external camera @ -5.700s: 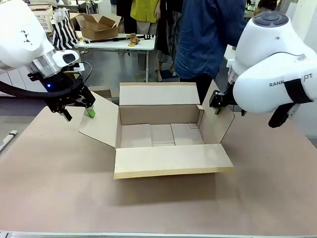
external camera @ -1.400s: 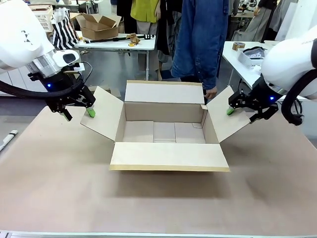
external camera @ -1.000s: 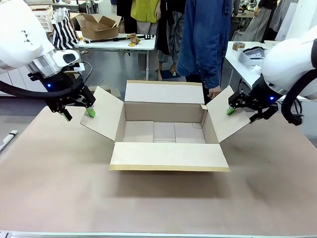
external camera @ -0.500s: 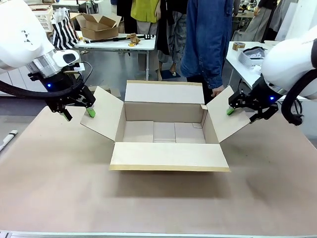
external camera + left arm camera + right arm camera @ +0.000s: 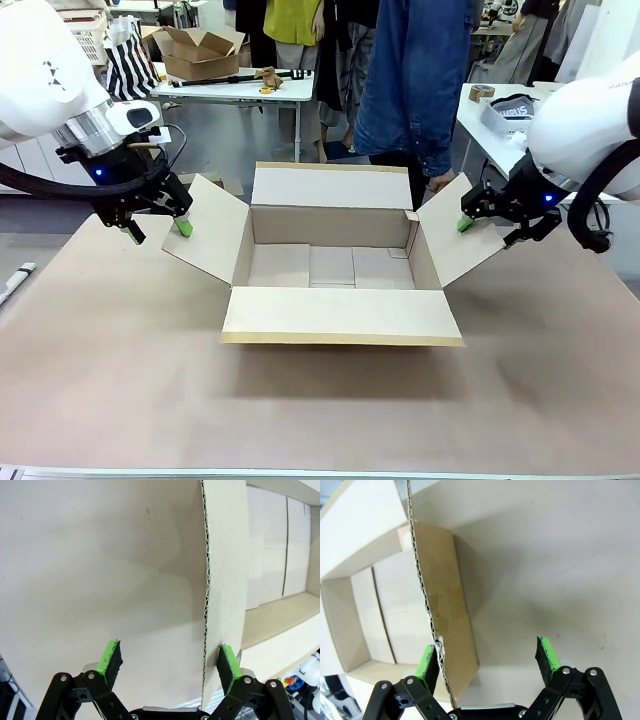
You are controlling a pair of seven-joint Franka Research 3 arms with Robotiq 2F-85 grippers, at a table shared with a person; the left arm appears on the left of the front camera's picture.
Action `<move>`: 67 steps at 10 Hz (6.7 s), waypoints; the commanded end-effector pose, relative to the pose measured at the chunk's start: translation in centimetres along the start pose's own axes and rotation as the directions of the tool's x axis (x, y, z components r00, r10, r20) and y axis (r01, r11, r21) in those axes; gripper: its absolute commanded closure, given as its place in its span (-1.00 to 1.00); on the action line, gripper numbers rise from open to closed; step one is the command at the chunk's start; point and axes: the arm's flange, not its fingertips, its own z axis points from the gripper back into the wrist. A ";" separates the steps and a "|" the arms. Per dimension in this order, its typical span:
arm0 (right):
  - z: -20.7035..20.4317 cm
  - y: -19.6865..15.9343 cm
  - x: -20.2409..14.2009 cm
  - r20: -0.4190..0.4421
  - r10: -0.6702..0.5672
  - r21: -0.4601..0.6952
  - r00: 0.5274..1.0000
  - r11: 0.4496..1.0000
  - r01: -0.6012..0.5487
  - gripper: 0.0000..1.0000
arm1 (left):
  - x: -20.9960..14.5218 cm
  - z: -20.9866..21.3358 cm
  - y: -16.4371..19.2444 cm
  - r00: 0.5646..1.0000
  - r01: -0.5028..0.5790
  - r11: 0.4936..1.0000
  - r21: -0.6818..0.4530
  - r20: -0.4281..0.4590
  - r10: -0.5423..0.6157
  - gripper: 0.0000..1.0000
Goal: Pack the gift set into the box.
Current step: Lift both hands away from the flaps of the Package Box.
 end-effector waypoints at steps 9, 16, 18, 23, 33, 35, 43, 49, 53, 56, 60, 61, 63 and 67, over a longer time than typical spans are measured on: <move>0.3 0.2 0.1 0.004 -0.005 -0.012 1.000 1.000 0.005 -1.00 | -0.1 0.1 -0.1 1.000 -0.011 1.000 0.021 0.005 0.011 -1.00; 0.3 0.2 0.1 0.004 -0.005 -0.012 1.000 1.000 0.005 -1.00 | -0.1 0.1 -0.1 1.000 -0.011 1.000 0.021 0.005 0.011 -1.00; 0.3 0.2 0.1 0.004 -0.005 -0.012 1.000 1.000 0.005 -1.00 | -0.1 0.1 -0.1 1.000 -0.011 1.000 0.021 0.005 0.011 -1.00; 0.3 0.2 0.1 0.004 -0.005 -0.012 1.000 1.000 0.005 -1.00 | -0.1 0.1 -0.1 1.000 -0.011 1.000 0.021 0.005 0.011 -1.00; 0.3 0.2 0.1 0.004 -0.005 -0.012 1.000 1.000 0.005 -1.00 | -0.1 0.1 -0.1 1.000 -0.011 1.000 0.021 0.005 0.011 -1.00; 0.3 0.2 0.1 0.004 -0.005 -0.012 1.000 1.000 0.005 -1.00 | -0.1 0.1 -0.1 1.000 -0.011 1.000 0.021 0.005 0.011 -1.00; 0.3 0.2 0.1 0.004 -0.005 -0.012 1.000 1.000 0.005 -1.00 | -0.1 0.1 -0.1 1.000 -0.011 1.000 0.021 0.005 0.011 -1.00; 0.3 0.2 0.1 0.004 -0.005 -0.012 1.000 1.000 0.005 -1.00 | -0.1 0.1 -0.1 1.000 -0.011 1.000 0.021 0.005 0.011 -1.00; 0.3 0.2 0.1 0.004 -0.005 -0.012 1.000 1.000 0.005 -1.00 | -0.1 0.1 -0.1 1.000 -0.011 1.000 0.021 0.005 0.011 -1.00; 0.3 0.2 0.1 0.004 -0.005 -0.012 1.000 1.000 0.005 -1.00 | -0.1 0.1 -0.1 1.000 -0.011 1.000 0.021 0.005 0.011 -1.00; 0.3 0.2 0.1 0.004 -0.005 -0.012 1.000 1.000 0.005 -1.00 | -0.1 0.1 -0.1 1.000 -0.011 1.000 0.021 0.005 0.011 -1.00; 0.3 0.2 0.1 0.004 -0.005 -0.012 1.000 1.000 0.005 -1.00 | -0.1 0.1 -0.1 1.000 -0.011 1.000 0.021 0.005 0.011 -1.00; 0.3 0.2 0.1 0.004 -0.005 -0.012 1.000 1.000 0.005 -1.00 | -0.1 0.1 -0.1 1.000 -0.011 1.000 0.021 0.005 0.011 -1.00; 0.3 0.2 0.1 0.004 -0.005 -0.012 1.000 1.000 0.005 -1.00 | -0.1 0.1 -0.1 1.000 -0.011 1.000 0.021 0.005 0.011 -1.00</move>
